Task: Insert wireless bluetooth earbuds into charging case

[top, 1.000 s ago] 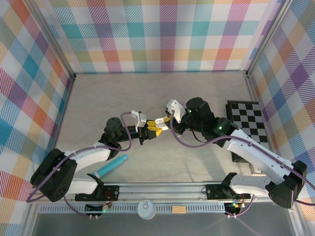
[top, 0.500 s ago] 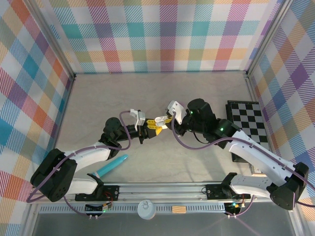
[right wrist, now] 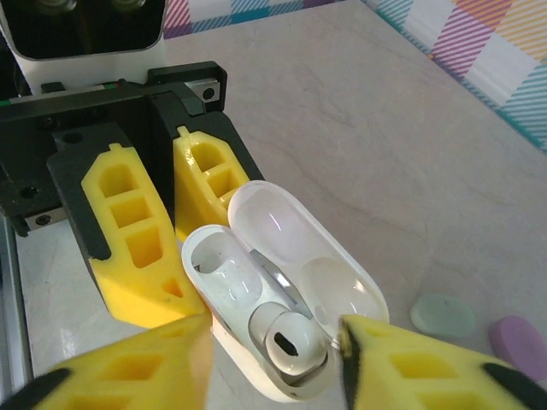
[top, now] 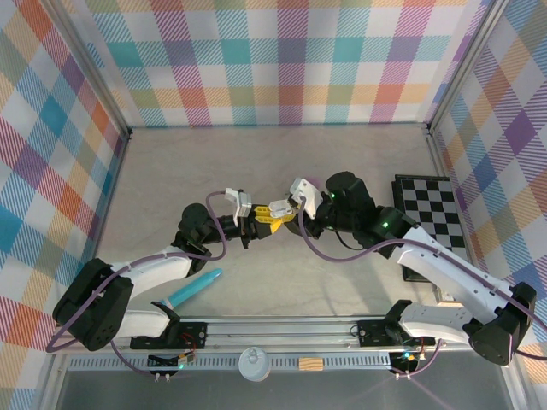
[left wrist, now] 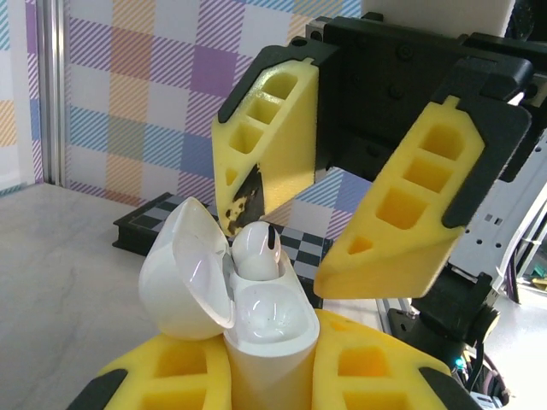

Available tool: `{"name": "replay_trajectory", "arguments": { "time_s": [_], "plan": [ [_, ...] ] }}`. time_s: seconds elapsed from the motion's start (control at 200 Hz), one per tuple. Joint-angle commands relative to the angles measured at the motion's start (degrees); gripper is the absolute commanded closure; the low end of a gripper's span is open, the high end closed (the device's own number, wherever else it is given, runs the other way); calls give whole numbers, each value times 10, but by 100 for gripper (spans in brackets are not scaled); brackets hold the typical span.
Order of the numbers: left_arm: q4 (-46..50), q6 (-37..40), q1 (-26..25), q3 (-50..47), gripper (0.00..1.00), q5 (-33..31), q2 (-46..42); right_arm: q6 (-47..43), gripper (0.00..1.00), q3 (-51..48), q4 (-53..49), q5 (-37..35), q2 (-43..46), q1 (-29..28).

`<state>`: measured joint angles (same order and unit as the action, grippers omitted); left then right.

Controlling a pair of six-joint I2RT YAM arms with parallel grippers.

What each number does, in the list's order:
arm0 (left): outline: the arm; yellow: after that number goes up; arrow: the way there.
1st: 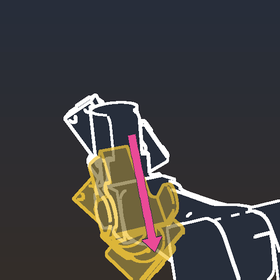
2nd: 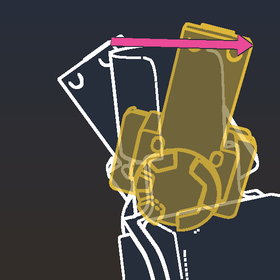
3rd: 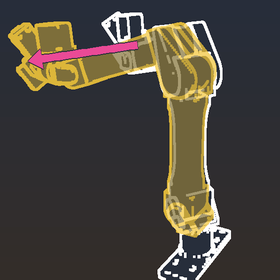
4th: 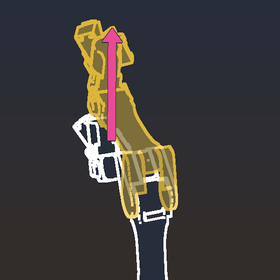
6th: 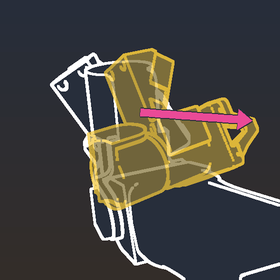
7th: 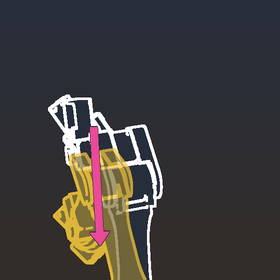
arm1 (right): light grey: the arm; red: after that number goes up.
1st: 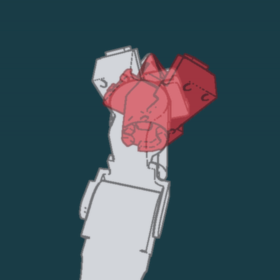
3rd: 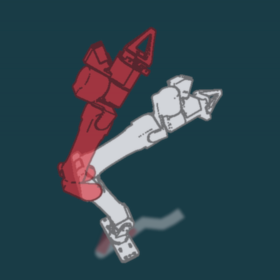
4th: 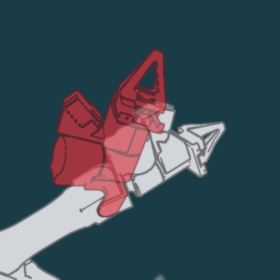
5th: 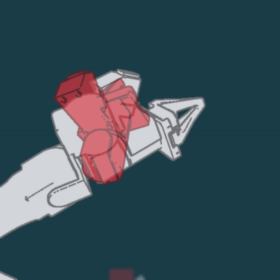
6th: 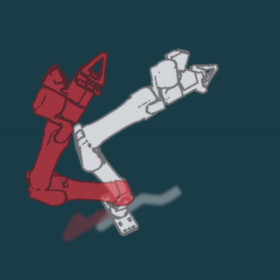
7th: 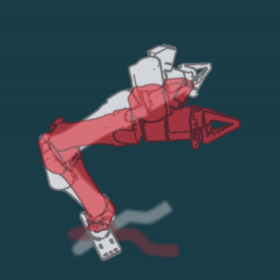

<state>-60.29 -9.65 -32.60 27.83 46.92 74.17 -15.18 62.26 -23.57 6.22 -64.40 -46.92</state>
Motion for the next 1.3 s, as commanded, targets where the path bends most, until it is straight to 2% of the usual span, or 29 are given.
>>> {"name": "replay_trajectory", "arguments": {
  "time_s": [0.0, 0.16, 0.44, 0.565, 0.89, 1.095, 1.295],
  "plan": [
    [-36, 8, -2, 7, 100, 2, -14, 16, 47, 3, 16, 2, 35, 0],
    [-29, 36, 0, -7, 100, -11, -19, 74, 36, -34, 67, 14, 89, 28],
    [17, 84, 3, -32, 100, -28, -52, 316, 38, -108, 80, 14, 112, 184],
    [43, 100, 3, -41, 100, -28, -69, 382, 40, -125, 54, 36, 58, 230],
    [75, 116, 3, -46, 100, -23, -84, 453, 44, -90, 13, 81, -186, 242],
    [91, 124, 3, -54, 100, -25, -98, 458, 53, -36, 39, 164, -322, 240],
    [114, 134, 3, -56, 100, -27, -111, 443, 56, 8, 27, 172, -397, 232]
  ]
}}
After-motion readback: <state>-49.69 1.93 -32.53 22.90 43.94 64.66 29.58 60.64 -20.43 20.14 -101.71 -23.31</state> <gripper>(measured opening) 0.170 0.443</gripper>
